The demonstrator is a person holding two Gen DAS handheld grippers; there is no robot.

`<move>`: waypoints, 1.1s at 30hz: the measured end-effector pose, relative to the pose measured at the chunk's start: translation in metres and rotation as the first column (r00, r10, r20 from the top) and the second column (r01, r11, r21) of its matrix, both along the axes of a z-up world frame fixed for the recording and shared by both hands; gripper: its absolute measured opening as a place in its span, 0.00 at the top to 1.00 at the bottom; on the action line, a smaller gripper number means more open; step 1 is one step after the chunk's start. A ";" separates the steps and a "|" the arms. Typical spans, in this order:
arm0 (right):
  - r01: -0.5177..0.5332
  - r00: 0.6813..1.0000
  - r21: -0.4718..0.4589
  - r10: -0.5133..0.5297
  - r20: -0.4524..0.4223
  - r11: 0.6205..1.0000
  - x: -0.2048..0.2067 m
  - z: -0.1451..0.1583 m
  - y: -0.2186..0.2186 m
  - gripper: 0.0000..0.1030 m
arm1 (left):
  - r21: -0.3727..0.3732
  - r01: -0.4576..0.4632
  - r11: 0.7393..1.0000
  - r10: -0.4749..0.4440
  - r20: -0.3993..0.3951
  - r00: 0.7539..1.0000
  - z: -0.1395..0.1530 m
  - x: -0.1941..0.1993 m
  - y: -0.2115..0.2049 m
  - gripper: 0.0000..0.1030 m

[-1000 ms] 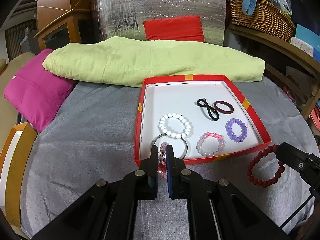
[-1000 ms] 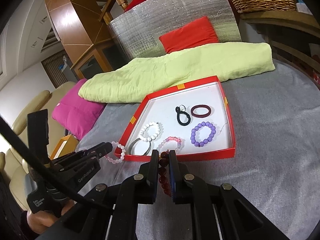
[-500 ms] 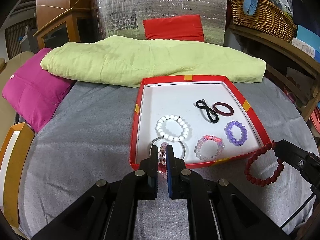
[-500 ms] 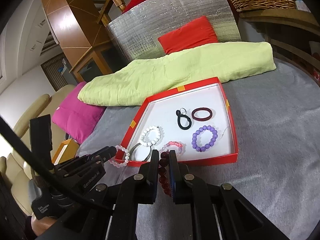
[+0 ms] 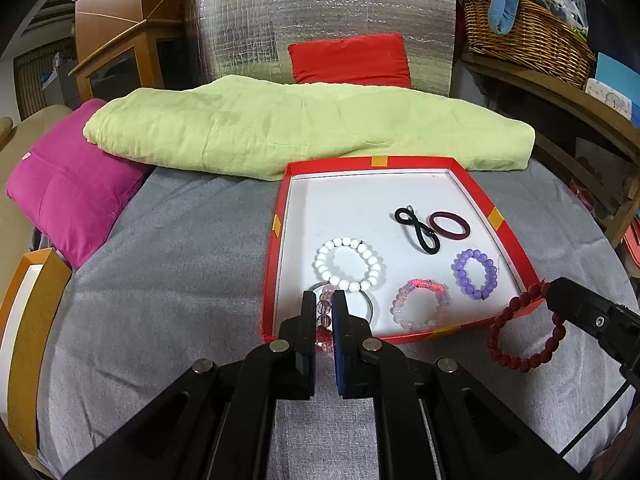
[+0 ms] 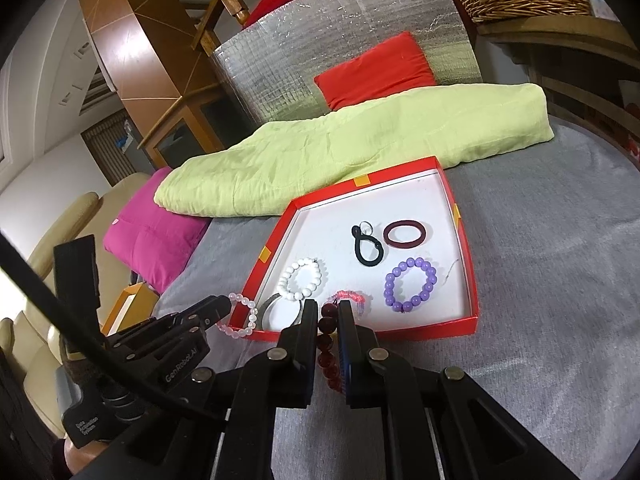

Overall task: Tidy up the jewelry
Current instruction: 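Drop the red bracelet in the box while the left tool lifts the pink one, then lower the pale pink bracelet into the box and open the left tool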

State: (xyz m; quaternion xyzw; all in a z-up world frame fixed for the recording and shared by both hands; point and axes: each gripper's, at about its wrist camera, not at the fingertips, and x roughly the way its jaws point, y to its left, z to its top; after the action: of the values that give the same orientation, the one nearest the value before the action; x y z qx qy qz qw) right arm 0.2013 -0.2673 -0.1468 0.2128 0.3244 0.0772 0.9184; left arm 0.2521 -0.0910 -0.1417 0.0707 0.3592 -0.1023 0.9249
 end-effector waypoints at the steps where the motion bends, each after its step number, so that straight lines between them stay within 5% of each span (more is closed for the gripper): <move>1: 0.001 1.000 0.003 -0.001 0.001 1.000 0.000 0.000 0.000 0.90 | 0.000 0.000 1.000 0.000 0.000 1.000 0.000 0.000 0.000 0.92; 19: 0.046 0.996 0.051 -0.050 0.068 0.998 0.063 0.037 -0.025 0.90 | 0.006 0.012 1.000 -0.012 0.024 1.000 0.012 0.013 -0.012 0.92; 27: 0.075 0.993 0.134 -0.085 0.077 0.988 0.117 0.046 -0.050 0.90 | -0.018 0.036 0.999 -0.034 0.066 0.997 0.050 0.067 -0.021 0.92; 33: 0.106 0.994 0.205 -0.109 0.008 0.973 0.160 0.024 -0.067 0.90 | -0.065 0.032 0.997 -0.031 0.007 0.999 0.040 0.118 -0.031 0.92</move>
State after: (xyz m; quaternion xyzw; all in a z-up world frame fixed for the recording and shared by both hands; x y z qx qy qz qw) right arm 0.3616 -0.3339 -0.1232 0.3224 0.2940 0.0623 0.8976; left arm 0.3703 -0.1222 -0.1020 0.0466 0.3517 -0.1283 0.9261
